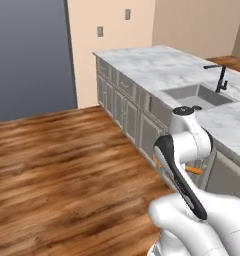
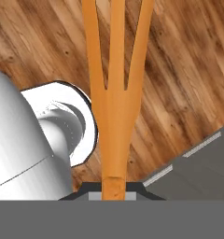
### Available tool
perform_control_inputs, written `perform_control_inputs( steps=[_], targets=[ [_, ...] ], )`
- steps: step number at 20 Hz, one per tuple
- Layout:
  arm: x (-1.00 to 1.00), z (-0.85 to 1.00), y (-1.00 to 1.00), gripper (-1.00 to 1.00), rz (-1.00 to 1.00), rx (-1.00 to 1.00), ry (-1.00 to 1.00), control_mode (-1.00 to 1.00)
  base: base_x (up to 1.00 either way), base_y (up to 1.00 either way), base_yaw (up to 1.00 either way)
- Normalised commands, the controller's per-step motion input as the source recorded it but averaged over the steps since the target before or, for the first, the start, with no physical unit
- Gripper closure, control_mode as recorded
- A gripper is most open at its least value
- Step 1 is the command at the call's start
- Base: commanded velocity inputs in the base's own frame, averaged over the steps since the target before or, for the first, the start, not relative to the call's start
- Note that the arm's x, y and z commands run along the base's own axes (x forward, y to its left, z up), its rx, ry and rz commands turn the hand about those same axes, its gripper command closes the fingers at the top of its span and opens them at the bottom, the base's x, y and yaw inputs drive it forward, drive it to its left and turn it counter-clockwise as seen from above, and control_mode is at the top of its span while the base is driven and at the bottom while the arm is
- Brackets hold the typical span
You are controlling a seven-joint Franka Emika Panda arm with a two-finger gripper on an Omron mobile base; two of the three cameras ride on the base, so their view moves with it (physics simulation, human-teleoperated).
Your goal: Organize the utensils by type. Pick up the wooden spoons from the counter and place them in the open cabinet. Then pick up the metallic utensils from the counter and place them in the open drawer.
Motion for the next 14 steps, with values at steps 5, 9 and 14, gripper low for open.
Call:
perform_control_inputs(
  steps=[5,9,14],
  targets=[
    [0.00,0.00,0.00,1.00,0.00,0.00,0.00,1.00,0.32,1.00,0.06],
    [0.00,0.00,0.00,1.00,0.00,0.00,0.00,1.00,0.74,0.98,0.00],
    [0.00,0.00,0.00,1.00,0.00,0.00,0.00,1.00,0.77,1.00,0.00]
  ],
)
